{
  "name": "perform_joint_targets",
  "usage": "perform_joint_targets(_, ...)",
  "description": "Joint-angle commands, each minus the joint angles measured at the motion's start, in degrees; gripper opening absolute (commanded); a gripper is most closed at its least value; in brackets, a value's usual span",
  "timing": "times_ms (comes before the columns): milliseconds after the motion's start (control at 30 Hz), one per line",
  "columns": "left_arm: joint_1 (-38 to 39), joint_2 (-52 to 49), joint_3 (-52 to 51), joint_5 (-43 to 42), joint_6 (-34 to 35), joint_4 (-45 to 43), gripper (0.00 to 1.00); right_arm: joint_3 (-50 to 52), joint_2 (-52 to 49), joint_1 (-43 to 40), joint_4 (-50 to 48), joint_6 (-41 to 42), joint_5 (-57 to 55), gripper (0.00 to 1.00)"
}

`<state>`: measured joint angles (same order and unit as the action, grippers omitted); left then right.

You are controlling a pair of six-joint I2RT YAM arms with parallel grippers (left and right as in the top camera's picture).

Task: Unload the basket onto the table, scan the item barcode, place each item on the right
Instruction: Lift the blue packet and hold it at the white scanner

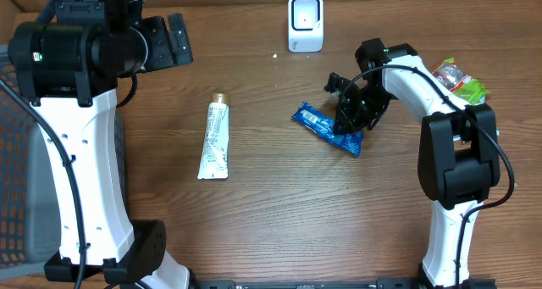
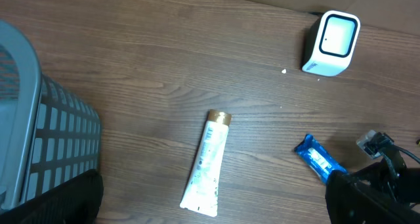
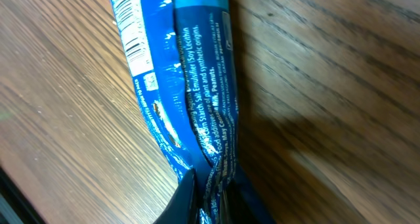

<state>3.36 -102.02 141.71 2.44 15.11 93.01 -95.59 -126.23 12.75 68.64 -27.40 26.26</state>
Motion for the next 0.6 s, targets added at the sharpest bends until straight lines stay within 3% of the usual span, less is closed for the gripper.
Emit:
perform_joint_targets(0,0.0,0.1,-0.2,0.5,0.8,-0.2,1.00,-0.1,1.1,0.0,0.3,1.0,3.2,0.04)
perform_joint_targets(267,0.0,0.1,-0.2,0.5,0.8,-0.2,1.00,-9.6,1.8,-0.1,5.8,1.4,3.4,0.04)
perform_joint_targets(567,0.0,0.1,-0.2,0.5,0.8,-0.2,1.00,-12.3,7.9,1.1,1.6,-1.6,1.4,0.04)
